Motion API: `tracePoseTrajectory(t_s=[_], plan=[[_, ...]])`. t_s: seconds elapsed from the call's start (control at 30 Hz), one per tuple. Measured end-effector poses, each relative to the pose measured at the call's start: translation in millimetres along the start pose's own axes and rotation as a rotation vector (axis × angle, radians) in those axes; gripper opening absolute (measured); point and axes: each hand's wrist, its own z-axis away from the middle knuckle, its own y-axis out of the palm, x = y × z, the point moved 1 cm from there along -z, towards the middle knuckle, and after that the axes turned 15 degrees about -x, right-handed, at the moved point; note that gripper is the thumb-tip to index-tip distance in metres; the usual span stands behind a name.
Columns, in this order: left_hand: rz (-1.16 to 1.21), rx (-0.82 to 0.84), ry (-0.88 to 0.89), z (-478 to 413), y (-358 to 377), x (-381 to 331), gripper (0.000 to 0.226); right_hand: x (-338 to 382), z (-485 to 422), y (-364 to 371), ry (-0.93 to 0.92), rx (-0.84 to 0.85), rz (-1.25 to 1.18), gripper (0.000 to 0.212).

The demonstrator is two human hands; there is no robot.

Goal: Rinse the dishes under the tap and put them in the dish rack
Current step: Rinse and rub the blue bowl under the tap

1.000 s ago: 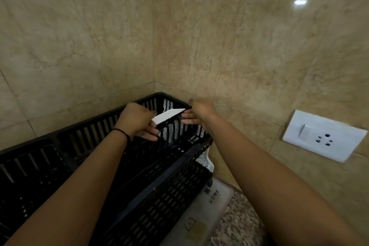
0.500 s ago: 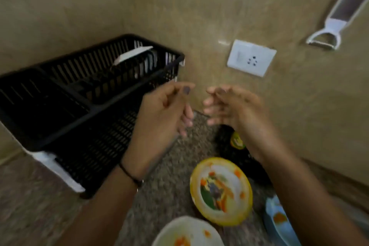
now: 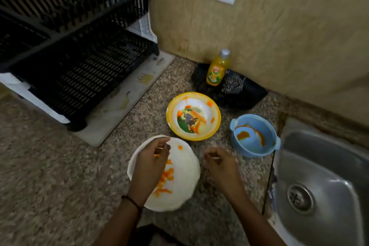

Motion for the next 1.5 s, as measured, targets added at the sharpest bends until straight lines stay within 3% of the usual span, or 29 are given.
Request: tracePoseTrajectory(t_s=[0.07, 0.17, 0.3, 0.4, 0.5, 0.67, 0.87, 0.97, 1.03, 1.17, 1.27, 1.43, 1.5], plan=[[0.06, 0.062, -0.029, 10, 12, 0, 0.021, -14, -4, -8, 0.052, -0.129, -0.001, 0.012], [0.078, 0.19, -0.005, 20, 41, -12, 0.018, -30, -17, -28, 0.258, -0.303, -0.119, 0.035], [0.033, 0.305, 0.069, 29, 84, -31, 0.018, -39, -36, -50, 0.426, -0.374, -0.278, 0.036], [0.052, 0.334, 0.021, 37, 113, -43, 0.024, -51, -54, -61, 0.503, -0.328, -0.262, 0.024], [0.102, 0.324, -0.059, 49, 136, -58, 0.03, -57, -59, -71, 0.565, -0.196, -0.302, 0.024], [0.272, 0.225, -0.215, 87, 172, -88, 0.046, -60, -35, -138, 0.443, -0.126, -0.325, 0.02], [0.456, 0.459, -0.433, 155, 242, -133, 0.021, -83, -16, -270, 0.32, -0.106, -0.298, 0.015], [0.485, 0.508, -0.491, 187, 281, -153, 0.012, -91, -28, -341, 0.3, -0.113, -0.038, 0.03], [0.491, 0.541, -0.51, 203, 303, -169, 0.015, -98, -46, -386, 0.281, -0.218, 0.068, 0.044], [0.503, 0.572, -0.51, 215, 334, -201, 0.036, -93, -98, -449, 0.002, -0.604, 0.099, 0.056], [0.508, 0.574, -0.489, 213, 345, -219, 0.04, -77, -145, -466, -0.092, -0.654, 0.192, 0.066], [0.494, 0.587, -0.509, 202, 357, -229, 0.053, -69, -190, -473, -0.114, -0.684, 0.404, 0.039], [0.491, 0.598, -0.509, 199, 362, -230, 0.052, -66, -192, -472, -0.098, -0.712, 0.478, 0.038]])
